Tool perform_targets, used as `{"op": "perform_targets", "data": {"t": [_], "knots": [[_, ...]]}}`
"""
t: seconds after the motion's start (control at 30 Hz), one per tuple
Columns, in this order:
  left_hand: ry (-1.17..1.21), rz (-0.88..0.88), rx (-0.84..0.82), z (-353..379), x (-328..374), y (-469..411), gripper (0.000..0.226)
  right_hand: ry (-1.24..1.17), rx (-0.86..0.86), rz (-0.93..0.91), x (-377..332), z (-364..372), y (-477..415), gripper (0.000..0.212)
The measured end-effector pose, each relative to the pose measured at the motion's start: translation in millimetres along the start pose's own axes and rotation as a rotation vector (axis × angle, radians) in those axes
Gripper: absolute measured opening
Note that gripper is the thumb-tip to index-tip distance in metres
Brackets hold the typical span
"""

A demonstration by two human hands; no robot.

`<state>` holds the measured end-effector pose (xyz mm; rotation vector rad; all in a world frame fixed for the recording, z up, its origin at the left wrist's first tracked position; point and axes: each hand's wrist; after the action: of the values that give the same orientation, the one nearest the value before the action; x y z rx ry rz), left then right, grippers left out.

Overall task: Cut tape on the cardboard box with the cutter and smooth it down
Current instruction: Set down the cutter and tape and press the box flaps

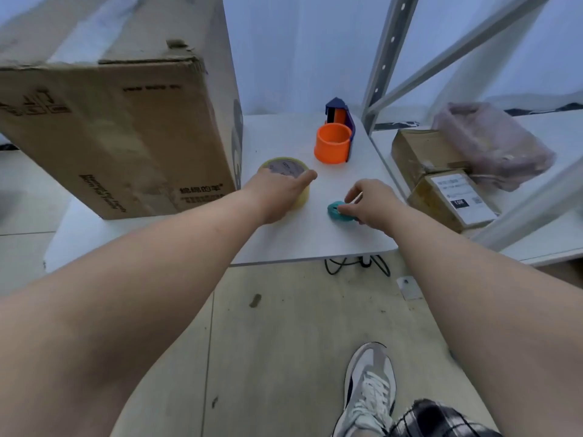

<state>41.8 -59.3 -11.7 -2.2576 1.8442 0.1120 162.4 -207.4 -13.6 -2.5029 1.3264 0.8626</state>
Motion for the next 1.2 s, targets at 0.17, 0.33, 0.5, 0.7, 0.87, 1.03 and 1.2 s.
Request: {"op": "perform_targets", "data": {"t": [0.17,0.33,0.5,0.7,0.87,1.03,1.2], "knots": [[-0.056,-0.01,0.036,-9.0,1.4,6.8,0.046,0.458,0.002,-0.223,-14.1,-2.2,-2.0,0.036],[0.051,0.033,0.299,-50.4,-18.2,43.5,0.032,0.308,0.219,-0.358,-57.2,-12.1,4.7,0.035],[0.131,-0.126,0.392,-85.1,-69.0,119.7,0.026,0.052,0.328,-0.636,-151.9,-8.2,40.6,0.021],[0.19,-0.535,0.567,-92.7,-121.5,179.8,0.032,-0.069,0.403,-0.821,-222.9,18.1,82.7,0.026],[0.094,-0.68,0.567,-102.5,-158.5,166.0,0.055,0.217,0.527,-0.894,-251.5,35.6,70.5,0.055],[0.142,-0.741,0.557,-83.3,-178.2,151.9,0.048,0.324,0.657,-0.826,-270.1,68.2,46.6,0.053],[0.059,-0.715,0.684,-67.9,-185.6,147.9,0.046,0.369,0.898,-0.878,-261.4,88.7,26.8,0.06]]}}
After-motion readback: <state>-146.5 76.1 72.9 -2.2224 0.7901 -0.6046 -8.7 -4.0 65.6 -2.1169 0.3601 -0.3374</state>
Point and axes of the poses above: each hand's wrist, its own y-axis away from the middle knuckle, its own z-axis out of the palm, x = y × z, and after that the axes turned 10 degrees about x, right-handed
